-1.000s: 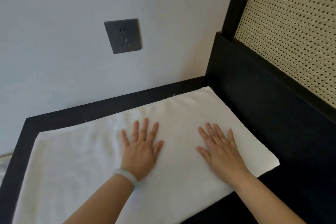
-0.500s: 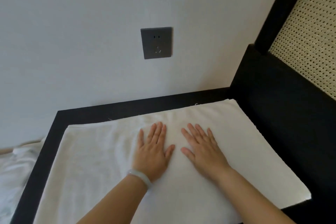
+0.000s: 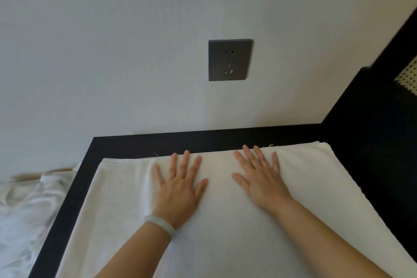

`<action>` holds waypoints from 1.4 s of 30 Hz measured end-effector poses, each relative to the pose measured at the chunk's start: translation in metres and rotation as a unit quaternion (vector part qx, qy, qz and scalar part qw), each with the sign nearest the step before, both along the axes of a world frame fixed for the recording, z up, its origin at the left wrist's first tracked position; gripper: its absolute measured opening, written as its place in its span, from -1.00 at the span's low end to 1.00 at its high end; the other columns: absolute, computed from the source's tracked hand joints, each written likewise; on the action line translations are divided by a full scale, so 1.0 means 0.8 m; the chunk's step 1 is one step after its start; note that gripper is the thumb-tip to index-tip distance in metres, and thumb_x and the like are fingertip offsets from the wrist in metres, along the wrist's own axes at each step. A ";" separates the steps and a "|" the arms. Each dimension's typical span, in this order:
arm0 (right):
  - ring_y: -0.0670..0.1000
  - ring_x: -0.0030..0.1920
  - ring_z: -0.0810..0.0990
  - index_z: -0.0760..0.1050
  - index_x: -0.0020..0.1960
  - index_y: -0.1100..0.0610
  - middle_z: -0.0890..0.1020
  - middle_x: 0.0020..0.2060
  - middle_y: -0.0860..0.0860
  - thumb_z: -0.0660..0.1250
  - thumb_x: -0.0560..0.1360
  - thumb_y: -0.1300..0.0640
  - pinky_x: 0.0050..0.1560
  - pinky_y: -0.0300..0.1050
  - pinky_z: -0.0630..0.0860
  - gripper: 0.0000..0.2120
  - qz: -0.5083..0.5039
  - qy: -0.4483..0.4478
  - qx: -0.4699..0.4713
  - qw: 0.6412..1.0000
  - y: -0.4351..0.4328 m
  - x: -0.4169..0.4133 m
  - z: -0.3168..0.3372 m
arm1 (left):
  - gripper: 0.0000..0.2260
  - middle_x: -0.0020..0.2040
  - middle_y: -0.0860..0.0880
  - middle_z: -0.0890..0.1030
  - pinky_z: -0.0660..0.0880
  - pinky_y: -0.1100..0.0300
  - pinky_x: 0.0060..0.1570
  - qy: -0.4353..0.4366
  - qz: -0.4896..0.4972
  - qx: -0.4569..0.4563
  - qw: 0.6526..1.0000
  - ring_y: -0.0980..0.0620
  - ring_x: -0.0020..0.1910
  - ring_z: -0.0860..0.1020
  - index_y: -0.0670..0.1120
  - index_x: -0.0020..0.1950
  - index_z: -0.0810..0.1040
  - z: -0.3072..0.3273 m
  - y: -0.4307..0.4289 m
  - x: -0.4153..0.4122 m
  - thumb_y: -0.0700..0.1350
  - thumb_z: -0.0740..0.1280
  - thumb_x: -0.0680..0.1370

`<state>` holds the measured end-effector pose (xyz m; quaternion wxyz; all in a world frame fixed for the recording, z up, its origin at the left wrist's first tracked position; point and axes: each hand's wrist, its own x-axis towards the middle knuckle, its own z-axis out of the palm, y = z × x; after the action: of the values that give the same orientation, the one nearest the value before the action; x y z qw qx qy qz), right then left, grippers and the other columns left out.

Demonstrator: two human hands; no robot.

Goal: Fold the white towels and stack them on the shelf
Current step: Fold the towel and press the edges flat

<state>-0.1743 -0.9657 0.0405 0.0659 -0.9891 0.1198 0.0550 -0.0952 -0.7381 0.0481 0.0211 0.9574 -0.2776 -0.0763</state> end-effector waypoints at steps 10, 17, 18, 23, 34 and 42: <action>-0.06 0.57 -0.33 -0.23 0.60 -0.16 -0.22 0.59 -0.13 -0.37 0.51 -0.36 0.43 0.16 -0.49 -0.30 -0.038 -0.008 -0.024 0.999 -0.030 -0.033 0.002 | -0.41 0.58 0.05 -0.31 -0.29 -0.41 0.38 -0.004 -0.005 -0.039 0.999 -0.18 0.54 -0.33 0.17 0.57 -0.28 0.011 -0.048 -0.054 0.32 -0.28 0.56; 0.01 0.60 -0.15 -0.20 0.62 -0.08 -0.13 0.62 -0.04 -0.13 0.65 -0.24 0.58 0.11 -0.14 -0.39 -0.276 0.039 0.039 0.959 -0.164 -0.093 0.029 | -0.40 0.57 0.11 -0.33 -0.33 -0.34 0.40 -0.020 -0.081 -0.019 0.996 -0.05 0.53 -0.37 0.22 0.54 -0.34 0.000 -0.058 -0.083 0.30 -0.42 0.50; 0.02 0.60 -0.14 -0.19 0.62 -0.04 -0.11 0.62 -0.01 -0.11 0.66 -0.23 0.59 0.09 -0.10 -0.39 -0.287 0.051 0.064 0.954 -0.172 -0.097 0.037 | -0.40 0.57 0.11 -0.33 -0.32 -0.34 0.41 -0.020 -0.079 -0.016 0.997 -0.04 0.54 -0.36 0.22 0.54 -0.35 0.000 -0.058 -0.083 0.29 -0.44 0.49; -0.07 0.56 -0.32 -0.22 0.62 -0.02 -0.23 0.59 -0.06 -0.09 0.66 -0.20 0.52 -0.08 -0.38 -0.37 -0.148 -0.036 0.024 0.988 -0.103 -0.122 0.046 | -0.39 0.58 0.13 -0.27 -0.25 -0.33 0.44 -0.009 -0.078 -0.020 0.997 0.00 0.55 -0.32 0.23 0.55 -0.31 -0.001 -0.054 -0.075 0.31 -0.43 0.48; -0.11 0.57 -0.29 -0.18 0.62 -0.08 -0.18 0.61 -0.08 -0.15 0.63 -0.26 0.51 -0.08 -0.42 -0.37 -0.064 -0.035 0.035 0.997 -0.005 -0.168 0.005 | -0.42 0.59 0.08 -0.25 -0.23 -0.27 0.48 -0.017 -0.159 -0.040 0.986 -0.06 0.57 -0.26 0.14 0.59 -0.22 0.011 -0.065 -0.123 0.28 -0.30 0.59; -0.07 0.59 -0.20 -0.13 0.63 0.04 -0.13 0.62 -0.02 -0.27 0.56 -0.29 0.59 -0.03 -0.19 -0.28 -0.284 0.000 0.040 0.958 -0.095 -0.267 0.027 | -0.45 0.58 0.12 -0.29 -0.29 -0.25 0.46 -0.040 -0.174 -0.044 0.983 0.01 0.55 -0.34 0.19 0.56 -0.30 -0.006 -0.065 -0.163 0.25 -0.34 0.57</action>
<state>-0.3878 -1.0417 0.0620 0.1185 -0.9106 0.3939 0.0392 -0.2254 -0.7903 0.0431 0.0387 0.8948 -0.4440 -0.0278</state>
